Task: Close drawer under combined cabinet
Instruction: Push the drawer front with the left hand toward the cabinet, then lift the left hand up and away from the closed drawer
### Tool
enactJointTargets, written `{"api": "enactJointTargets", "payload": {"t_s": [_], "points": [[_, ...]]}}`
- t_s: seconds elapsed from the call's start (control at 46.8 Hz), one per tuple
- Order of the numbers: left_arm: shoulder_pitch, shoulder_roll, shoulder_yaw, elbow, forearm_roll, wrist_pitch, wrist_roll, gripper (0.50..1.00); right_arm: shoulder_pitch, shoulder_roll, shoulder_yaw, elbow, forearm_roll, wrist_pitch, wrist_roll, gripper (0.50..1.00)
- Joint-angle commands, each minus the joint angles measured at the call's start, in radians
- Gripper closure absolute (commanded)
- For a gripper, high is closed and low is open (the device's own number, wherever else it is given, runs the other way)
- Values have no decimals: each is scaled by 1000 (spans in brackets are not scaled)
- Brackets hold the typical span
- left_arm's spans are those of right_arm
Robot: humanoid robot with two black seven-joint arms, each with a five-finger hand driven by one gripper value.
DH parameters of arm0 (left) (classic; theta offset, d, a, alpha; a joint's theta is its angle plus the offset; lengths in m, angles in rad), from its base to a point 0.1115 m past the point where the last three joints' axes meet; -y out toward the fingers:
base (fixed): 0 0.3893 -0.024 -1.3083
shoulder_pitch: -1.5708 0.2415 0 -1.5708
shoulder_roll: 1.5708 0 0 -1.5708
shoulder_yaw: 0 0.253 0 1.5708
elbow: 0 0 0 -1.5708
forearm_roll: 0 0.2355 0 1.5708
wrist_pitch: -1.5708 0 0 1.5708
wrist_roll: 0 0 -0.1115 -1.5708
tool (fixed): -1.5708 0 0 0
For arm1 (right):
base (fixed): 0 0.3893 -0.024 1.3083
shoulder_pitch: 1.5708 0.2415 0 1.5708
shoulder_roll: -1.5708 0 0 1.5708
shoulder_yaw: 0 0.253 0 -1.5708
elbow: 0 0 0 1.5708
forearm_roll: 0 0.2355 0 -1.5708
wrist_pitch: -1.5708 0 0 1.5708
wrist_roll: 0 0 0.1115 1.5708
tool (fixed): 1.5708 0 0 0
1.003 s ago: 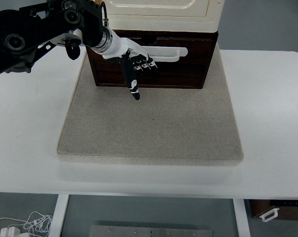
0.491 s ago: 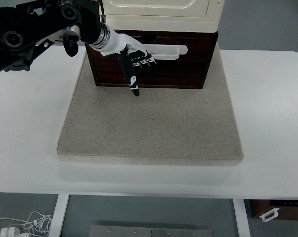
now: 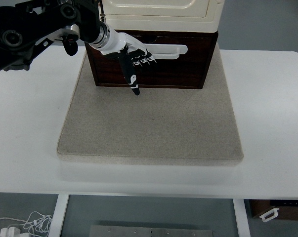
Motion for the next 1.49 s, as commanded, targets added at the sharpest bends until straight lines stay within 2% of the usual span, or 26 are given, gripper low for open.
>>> {"api": "enactJointTargets", "payload": {"t_s": [0.0, 0.278, 0.47, 0.747, 0.833, 1.025, 1.153, 1.302, 1.388, 1.473], "points": [[1, -4, 2, -5, -1, 0, -3, 500, 1, 0, 0, -1, 0, 1, 0, 548], [10, -21, -3, -91, -6, -2, -23, 500, 1, 0, 0, 1, 0, -1, 0, 548], [15, -51, -130, -106, -15, -2, -49, 500, 0, 0, 0, -1, 0, 1, 0, 548], [58, -73, -310, -120, -15, -2, -143, 500, 1, 0, 0, -1, 0, 1, 0, 548], [59, -79, -359, -120, -17, -2, -192, 500, 1, 0, 0, -1, 0, 1, 0, 548], [72, -80, -463, -113, -35, 14, -362, 500, 1, 0, 0, 1, 0, -1, 0, 548], [65, -76, -549, -110, -49, 98, -434, 500, 1, 0, 0, -1, 0, 1, 0, 548], [65, -76, -641, -110, -55, 248, -502, 500, 0, 0, 0, 1, 0, -1, 0, 548], [67, -73, -701, -105, -61, 311, -517, 500, 0, 0, 0, -1, 0, 1, 0, 548], [73, -73, -767, -85, -83, 333, -517, 500, 0, 0, 0, 1, 0, 1, 0, 548]]}}
